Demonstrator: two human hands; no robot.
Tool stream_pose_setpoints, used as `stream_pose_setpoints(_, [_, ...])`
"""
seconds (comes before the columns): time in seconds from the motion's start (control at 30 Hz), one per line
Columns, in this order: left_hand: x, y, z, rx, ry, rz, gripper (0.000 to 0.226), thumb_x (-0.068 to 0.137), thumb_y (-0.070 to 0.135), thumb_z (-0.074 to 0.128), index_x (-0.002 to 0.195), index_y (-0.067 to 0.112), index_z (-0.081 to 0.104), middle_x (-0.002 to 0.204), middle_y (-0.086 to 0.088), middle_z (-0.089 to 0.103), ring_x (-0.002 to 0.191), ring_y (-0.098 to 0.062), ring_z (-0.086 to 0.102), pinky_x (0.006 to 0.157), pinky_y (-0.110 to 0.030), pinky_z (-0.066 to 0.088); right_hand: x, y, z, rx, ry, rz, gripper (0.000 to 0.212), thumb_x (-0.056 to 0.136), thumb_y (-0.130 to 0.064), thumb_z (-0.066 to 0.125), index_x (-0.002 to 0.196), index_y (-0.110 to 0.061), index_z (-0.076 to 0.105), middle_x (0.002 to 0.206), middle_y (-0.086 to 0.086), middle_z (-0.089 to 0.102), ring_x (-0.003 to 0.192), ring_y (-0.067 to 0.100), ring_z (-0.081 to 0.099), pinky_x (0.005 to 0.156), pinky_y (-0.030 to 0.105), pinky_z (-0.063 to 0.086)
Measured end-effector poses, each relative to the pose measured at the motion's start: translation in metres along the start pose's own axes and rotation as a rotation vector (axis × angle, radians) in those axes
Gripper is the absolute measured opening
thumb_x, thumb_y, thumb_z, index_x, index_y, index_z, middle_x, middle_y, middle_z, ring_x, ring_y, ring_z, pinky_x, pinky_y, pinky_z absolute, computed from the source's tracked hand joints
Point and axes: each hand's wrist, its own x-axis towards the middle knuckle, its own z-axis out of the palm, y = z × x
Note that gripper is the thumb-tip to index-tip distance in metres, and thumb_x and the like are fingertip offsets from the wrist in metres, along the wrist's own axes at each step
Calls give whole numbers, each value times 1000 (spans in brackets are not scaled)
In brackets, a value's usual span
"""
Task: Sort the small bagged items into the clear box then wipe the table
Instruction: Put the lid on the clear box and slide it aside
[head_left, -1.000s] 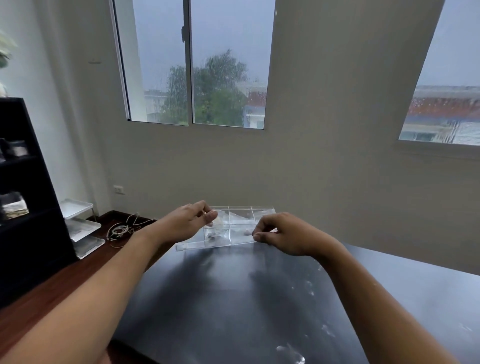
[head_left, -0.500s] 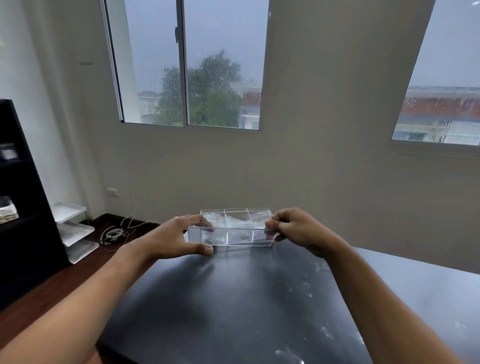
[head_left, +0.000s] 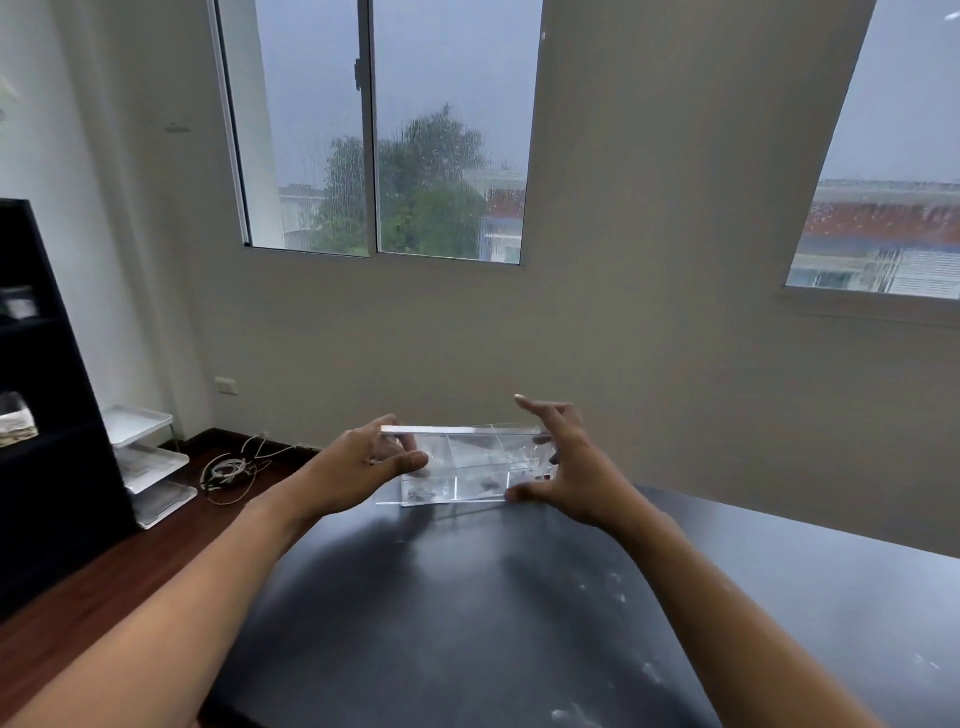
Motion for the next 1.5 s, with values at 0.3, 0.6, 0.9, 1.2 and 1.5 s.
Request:
stream_pose_setpoints(0.3, [1, 8, 9, -106, 52, -34, 34, 104, 51, 44, 124, 25, 54, 88, 4, 83, 99, 5, 72, 93, -22, 44, -2, -2, 24, -608, 21, -209, 132, 69, -43, 87, 161, -43, -7, 168, 4, -4, 135, 29, 36, 112, 44, 36])
stream_pose_setpoints(0.6, [5, -5, 22, -169, 193, -50, 57, 102, 61, 41, 150, 31, 41, 83, 10, 82, 118, -4, 66, 110, -31, 36, 32, -8, 11, -811, -166, -333, 140, 61, -56, 82, 161, -38, -14, 171, 9, -13, 143, 33, 29, 112, 47, 36])
stream_pose_setpoints(0.9, [-2, -13, 31, -206, 320, -8, 31, 105, 52, 49, 128, 34, 57, 69, 0, 79, 82, -8, 76, 97, -37, 52, 32, 0, 19, -799, -186, -468, 111, 74, -61, 62, 163, -39, -1, 164, 6, 26, 149, 27, 29, 122, 42, 23])
stream_pose_setpoints(1.2, [-2, -23, 24, -367, 370, -38, 53, 91, 71, 44, 109, 30, 74, 55, -1, 64, 58, -17, 70, 87, -48, 55, 53, 5, 4, -438, -257, -334, 100, 71, -54, 73, 156, -55, 21, 143, -9, 40, 129, 15, 50, 113, 39, 40])
stream_pose_setpoints(1.5, [-2, -25, 23, -349, 386, -53, 37, 105, 56, 46, 100, 31, 73, 62, -14, 74, 79, -19, 78, 89, -39, 56, 57, 13, 20, -322, -323, -294, 84, 79, -70, 70, 150, -65, 26, 132, -16, 47, 118, 12, 57, 108, 39, 45])
